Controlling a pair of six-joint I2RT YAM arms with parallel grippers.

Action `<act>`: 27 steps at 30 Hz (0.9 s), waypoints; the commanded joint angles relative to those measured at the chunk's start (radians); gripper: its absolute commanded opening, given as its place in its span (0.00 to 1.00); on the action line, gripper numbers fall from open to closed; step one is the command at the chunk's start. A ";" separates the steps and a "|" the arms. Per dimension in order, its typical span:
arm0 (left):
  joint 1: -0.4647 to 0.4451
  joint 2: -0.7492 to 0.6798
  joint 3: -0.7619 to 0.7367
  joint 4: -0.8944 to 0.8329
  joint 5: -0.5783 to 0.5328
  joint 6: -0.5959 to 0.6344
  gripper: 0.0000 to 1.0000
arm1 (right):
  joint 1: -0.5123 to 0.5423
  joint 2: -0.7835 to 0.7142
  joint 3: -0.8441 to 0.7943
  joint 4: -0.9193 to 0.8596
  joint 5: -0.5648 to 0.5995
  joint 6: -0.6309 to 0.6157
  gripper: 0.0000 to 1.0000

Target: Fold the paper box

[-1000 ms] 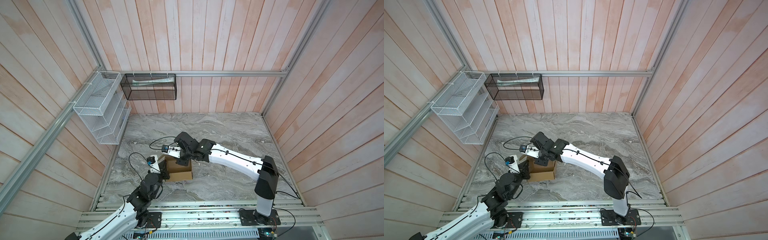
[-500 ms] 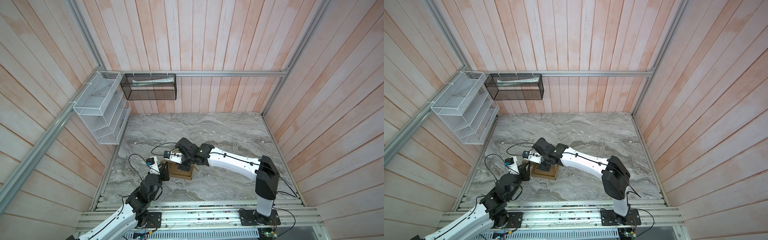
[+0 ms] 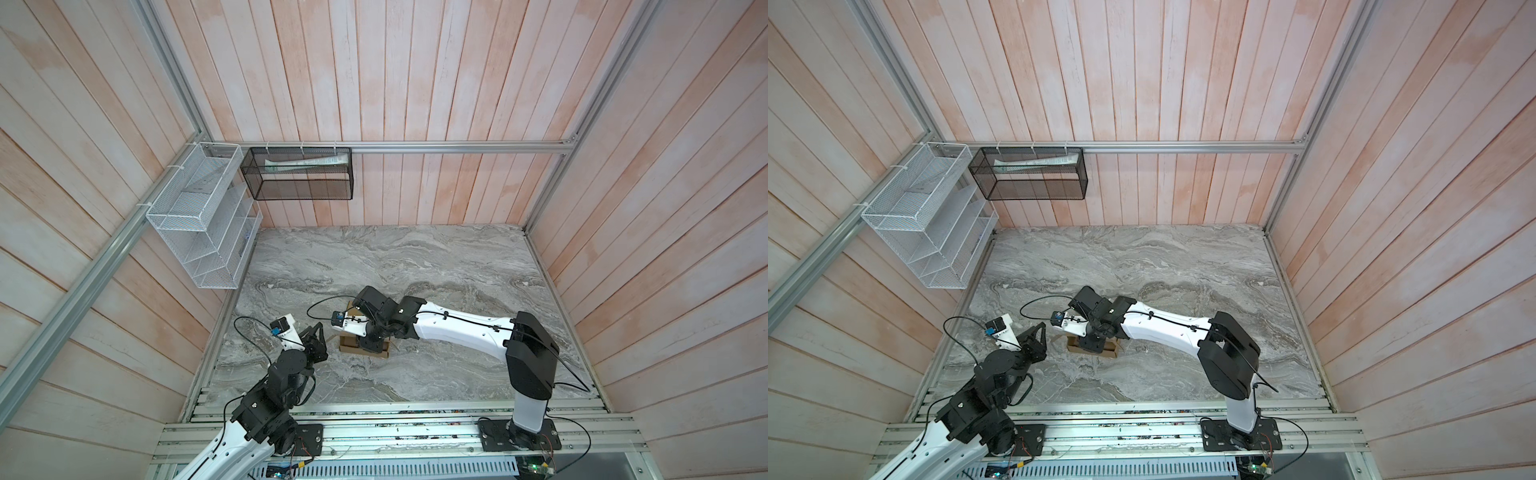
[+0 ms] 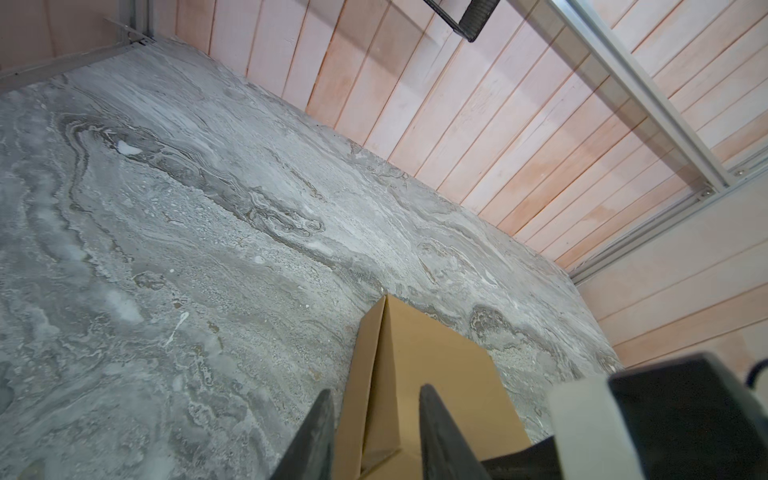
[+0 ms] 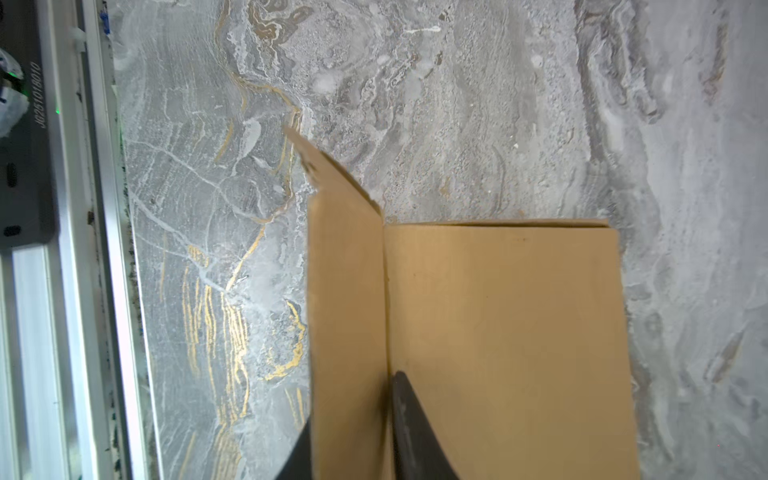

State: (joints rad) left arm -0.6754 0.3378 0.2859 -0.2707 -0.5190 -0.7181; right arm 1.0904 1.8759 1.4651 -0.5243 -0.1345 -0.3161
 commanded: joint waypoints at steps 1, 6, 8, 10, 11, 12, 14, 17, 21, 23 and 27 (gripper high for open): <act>-0.001 0.017 0.063 -0.158 -0.056 -0.056 0.36 | 0.006 0.002 -0.035 0.028 -0.047 0.041 0.34; -0.001 0.016 0.128 -0.218 -0.082 -0.044 0.38 | 0.010 -0.010 -0.098 0.089 -0.082 0.097 0.43; -0.001 0.018 0.147 -0.234 -0.085 -0.041 0.39 | 0.012 -0.012 -0.125 0.120 -0.095 0.124 0.45; 0.000 0.026 0.166 -0.260 -0.085 -0.048 0.39 | 0.016 -0.012 -0.149 0.149 -0.102 0.153 0.47; 0.000 0.029 0.173 -0.273 -0.086 -0.055 0.39 | 0.019 -0.013 -0.158 0.160 -0.102 0.165 0.48; 0.000 0.033 0.177 -0.282 -0.087 -0.059 0.39 | 0.021 -0.014 -0.167 0.171 -0.103 0.175 0.49; 0.000 0.032 0.179 -0.284 -0.083 -0.060 0.39 | 0.026 -0.015 -0.186 0.189 -0.102 0.192 0.51; 0.000 0.026 0.184 -0.279 -0.066 -0.043 0.35 | 0.028 -0.015 -0.212 0.209 -0.094 0.214 0.58; 0.000 0.022 0.211 -0.331 -0.053 -0.037 0.34 | 0.037 -0.028 -0.230 0.220 -0.076 0.240 0.65; 0.001 0.013 0.215 -0.346 -0.047 -0.040 0.34 | 0.039 -0.043 -0.238 0.227 -0.058 0.253 0.67; 0.000 -0.003 0.217 -0.339 -0.016 -0.037 0.35 | 0.046 -0.114 -0.242 0.217 0.003 0.295 0.67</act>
State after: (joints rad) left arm -0.6754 0.3466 0.4759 -0.5896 -0.5671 -0.7670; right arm 1.1275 1.8309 1.2331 -0.2916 -0.1780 -0.0696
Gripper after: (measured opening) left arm 0.348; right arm 0.666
